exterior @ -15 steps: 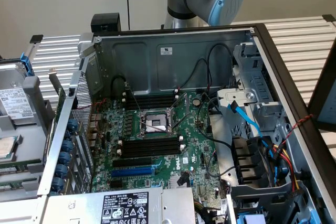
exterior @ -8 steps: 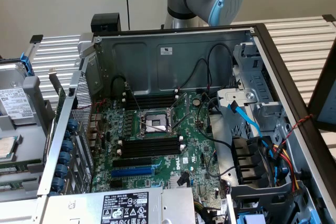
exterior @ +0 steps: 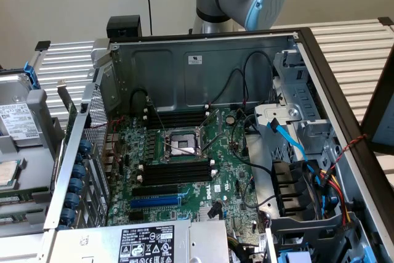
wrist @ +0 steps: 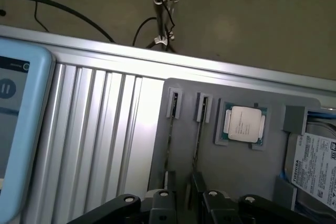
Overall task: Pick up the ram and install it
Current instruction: 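Pick up the ram and move it above insertion slot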
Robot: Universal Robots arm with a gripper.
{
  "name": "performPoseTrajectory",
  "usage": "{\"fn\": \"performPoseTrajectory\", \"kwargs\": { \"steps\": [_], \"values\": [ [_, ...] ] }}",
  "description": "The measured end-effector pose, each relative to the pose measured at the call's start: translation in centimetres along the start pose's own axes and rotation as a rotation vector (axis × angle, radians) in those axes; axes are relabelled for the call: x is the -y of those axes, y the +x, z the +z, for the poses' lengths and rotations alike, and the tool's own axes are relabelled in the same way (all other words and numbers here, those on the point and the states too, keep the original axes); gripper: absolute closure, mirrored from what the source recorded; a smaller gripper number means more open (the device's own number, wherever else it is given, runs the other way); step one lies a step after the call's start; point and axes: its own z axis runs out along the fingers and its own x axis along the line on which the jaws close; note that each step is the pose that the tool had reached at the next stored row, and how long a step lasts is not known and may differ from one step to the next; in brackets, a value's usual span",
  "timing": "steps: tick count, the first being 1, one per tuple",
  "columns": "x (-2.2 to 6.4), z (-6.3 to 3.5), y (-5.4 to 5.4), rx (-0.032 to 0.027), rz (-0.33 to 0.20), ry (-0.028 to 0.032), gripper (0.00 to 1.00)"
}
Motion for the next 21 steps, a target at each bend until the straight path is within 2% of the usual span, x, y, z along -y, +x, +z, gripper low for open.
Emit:
{"fn": "performPoseTrajectory", "kwargs": {
  "steps": [10,21],
  "values": [
    [1.29,1.80,0.3,0.0000,0.000,-0.0001,0.73],
    [1.32,3.80,0.4,0.0000,0.001,-0.0001,0.73]
  ]
}}
